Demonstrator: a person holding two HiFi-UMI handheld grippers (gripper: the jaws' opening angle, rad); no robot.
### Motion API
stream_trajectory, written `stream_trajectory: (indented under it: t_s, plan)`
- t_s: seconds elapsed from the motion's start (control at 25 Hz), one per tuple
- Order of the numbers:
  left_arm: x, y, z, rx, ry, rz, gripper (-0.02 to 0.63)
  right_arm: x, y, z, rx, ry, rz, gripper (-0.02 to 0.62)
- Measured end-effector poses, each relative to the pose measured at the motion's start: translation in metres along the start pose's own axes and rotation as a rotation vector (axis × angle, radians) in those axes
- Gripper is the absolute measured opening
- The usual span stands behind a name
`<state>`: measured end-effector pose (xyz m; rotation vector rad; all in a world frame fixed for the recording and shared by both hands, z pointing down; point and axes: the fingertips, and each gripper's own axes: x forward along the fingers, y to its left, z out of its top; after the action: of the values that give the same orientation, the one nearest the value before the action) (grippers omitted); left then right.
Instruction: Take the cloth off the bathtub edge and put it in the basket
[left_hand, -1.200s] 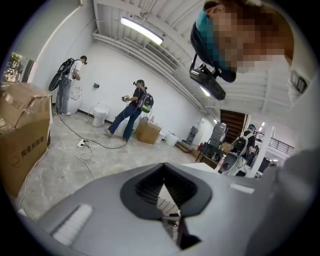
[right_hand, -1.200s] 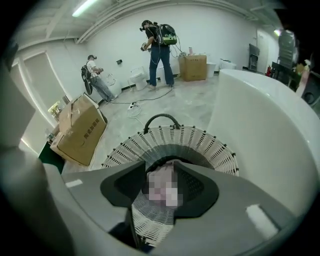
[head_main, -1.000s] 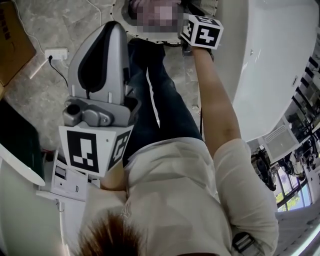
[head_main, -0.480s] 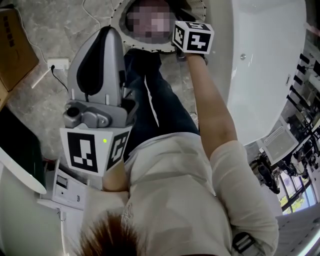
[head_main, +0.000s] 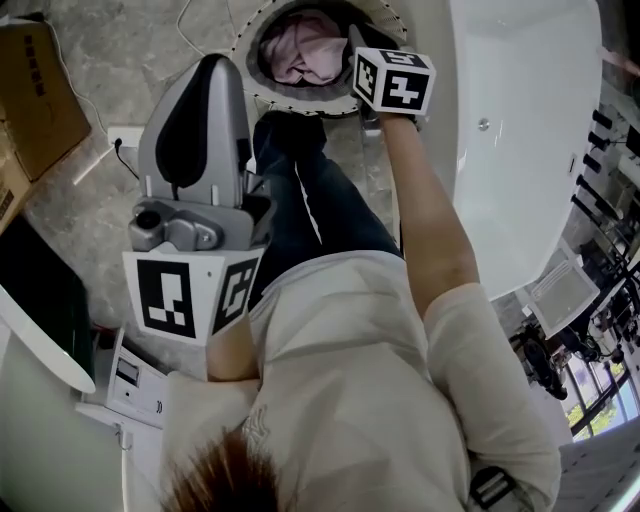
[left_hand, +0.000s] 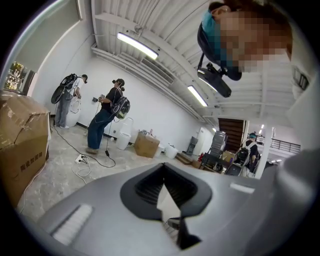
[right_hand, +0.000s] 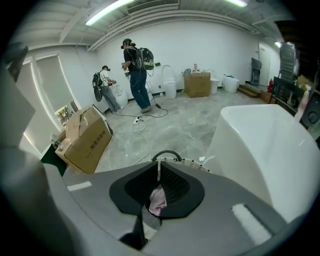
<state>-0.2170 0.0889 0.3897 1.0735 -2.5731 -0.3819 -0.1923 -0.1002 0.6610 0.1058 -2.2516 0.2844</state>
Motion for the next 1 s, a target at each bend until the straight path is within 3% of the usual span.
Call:
stream_trajectory:
  t_s: [0.68,0.88,1.0]
  plan:
    - [0.005,-0.045,0.093,0.121,-0.101,-0.121,0.048,-0.151,0.030,0.118,-0.008,-0.334,0.110,-0.001]
    - [0.004,-0.049,0.119,0.158,-0.130,-0.144,0.048,-0.209,0.043,0.138,-0.035,-0.398,0.149,-0.002]
    - [-0.001,-0.047,0.128,0.164,-0.140,-0.140,0.048,-0.238,0.039,0.145,0.002,-0.440,0.156,-0.002]
